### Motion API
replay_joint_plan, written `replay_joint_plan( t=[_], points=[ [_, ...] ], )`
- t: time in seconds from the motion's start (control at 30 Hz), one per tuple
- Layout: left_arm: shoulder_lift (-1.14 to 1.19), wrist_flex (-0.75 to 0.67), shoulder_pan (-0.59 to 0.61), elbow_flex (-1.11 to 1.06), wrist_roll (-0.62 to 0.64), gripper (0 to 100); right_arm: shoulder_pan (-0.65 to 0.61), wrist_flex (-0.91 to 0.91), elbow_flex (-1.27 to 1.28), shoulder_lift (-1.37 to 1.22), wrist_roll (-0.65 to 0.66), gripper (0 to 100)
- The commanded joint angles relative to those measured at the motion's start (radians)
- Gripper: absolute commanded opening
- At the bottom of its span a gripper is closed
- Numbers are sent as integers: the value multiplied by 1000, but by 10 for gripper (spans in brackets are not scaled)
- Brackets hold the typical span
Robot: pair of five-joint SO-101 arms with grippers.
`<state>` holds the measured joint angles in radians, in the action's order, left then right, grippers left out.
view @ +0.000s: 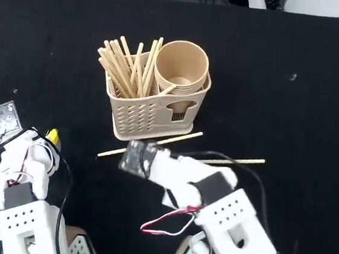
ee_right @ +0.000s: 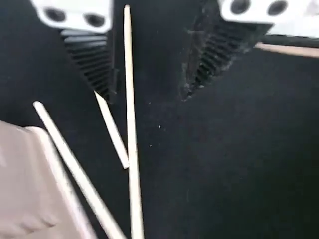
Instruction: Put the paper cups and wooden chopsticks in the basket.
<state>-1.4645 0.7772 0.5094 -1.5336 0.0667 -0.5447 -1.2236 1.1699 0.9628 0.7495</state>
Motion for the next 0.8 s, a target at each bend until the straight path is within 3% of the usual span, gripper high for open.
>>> replay_joint_plan(
  t=[0.0,0.23,0.43,0.77],
  points=[
    [-8,-8,-7,31,3,223,104,204,124,8,91,205],
    [-8,-8,-7,31,3,223,279,273,153,8,245,206],
    [-8,-8,-7,31,3,223,308,272,159,-24,269,289],
    [-8,-8,-7,31,3,223,307,368,58,-338,270,292]
  ],
)
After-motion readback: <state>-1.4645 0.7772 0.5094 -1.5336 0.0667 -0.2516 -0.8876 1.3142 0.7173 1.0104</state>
